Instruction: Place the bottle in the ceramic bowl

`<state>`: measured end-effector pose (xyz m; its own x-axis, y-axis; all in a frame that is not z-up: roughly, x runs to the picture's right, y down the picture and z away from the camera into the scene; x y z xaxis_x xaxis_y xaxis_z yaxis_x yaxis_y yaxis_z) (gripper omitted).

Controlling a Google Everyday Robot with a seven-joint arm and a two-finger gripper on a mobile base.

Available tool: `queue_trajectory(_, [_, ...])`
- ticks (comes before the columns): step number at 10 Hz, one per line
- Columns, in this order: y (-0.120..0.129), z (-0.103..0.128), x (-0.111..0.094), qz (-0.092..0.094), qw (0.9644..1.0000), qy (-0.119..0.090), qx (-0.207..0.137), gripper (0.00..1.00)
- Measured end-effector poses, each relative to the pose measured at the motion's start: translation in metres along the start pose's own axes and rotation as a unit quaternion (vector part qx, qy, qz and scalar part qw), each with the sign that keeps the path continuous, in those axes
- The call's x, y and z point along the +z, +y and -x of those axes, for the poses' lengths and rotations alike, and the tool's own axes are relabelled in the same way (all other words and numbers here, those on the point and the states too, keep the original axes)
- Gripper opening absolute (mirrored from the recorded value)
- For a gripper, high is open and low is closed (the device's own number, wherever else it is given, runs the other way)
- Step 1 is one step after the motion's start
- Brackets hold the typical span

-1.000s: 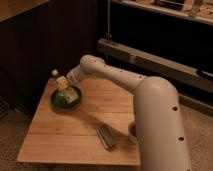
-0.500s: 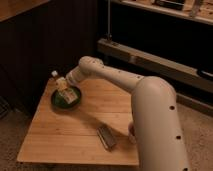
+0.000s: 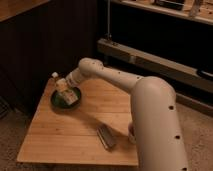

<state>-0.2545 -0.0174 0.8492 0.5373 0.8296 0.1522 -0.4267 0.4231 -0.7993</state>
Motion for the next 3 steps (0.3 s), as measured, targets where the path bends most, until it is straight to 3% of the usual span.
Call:
queue_trajectory(1, [-0.0027, -0.0071, 0.0002, -0.003, 1.0000, 0.002, 0.001, 0.75])
queue_trajectory(3, [-0.0058, -0.0102, -0.0009, -0.006, 1.0000, 0.003, 0.002, 0.75])
